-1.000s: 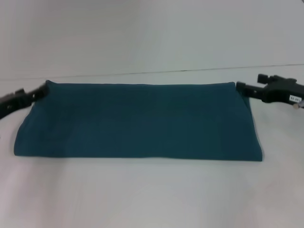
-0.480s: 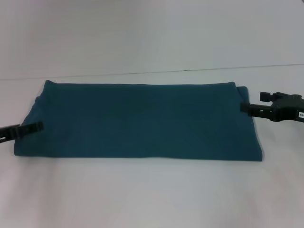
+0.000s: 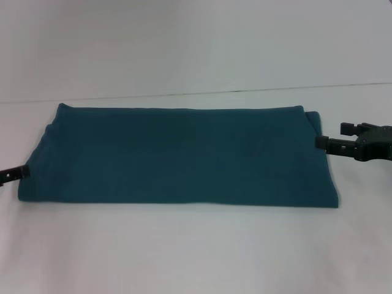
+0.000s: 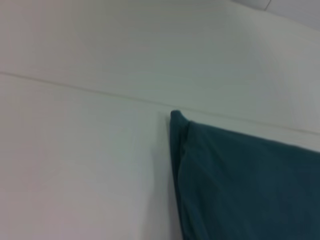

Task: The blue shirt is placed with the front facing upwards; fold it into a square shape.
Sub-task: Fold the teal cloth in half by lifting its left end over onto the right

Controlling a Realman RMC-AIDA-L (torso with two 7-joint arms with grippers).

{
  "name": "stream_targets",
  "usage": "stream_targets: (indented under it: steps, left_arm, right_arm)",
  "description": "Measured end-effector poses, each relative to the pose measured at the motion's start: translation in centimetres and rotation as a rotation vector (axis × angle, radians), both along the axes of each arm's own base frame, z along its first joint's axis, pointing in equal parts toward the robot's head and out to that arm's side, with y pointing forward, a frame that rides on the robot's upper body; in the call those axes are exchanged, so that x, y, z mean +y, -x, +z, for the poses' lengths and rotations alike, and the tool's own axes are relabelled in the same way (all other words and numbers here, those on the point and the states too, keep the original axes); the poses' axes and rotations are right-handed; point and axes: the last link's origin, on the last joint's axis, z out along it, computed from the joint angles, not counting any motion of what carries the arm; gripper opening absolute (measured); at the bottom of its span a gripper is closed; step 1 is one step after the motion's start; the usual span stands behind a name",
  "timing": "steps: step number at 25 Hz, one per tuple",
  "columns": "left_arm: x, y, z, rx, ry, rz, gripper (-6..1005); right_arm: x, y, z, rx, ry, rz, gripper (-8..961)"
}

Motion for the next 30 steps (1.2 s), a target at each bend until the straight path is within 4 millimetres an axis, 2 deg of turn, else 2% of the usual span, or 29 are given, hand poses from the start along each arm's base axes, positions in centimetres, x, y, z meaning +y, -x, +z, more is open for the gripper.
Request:
stream_targets:
  steps: [8,30]
  left_arm:
    - [0.2,0.0,-1.1,0.004,0.049,0.005,868]
    - [0.6,0.2,-2.7,0.006,0.094,0.030,865]
  right_arm:
    - [0.0,0.0,0.0,0.001,0.001,-0.001,915]
    - [0.1,0.0,0.0,0.004,-0.004,-0.008,915]
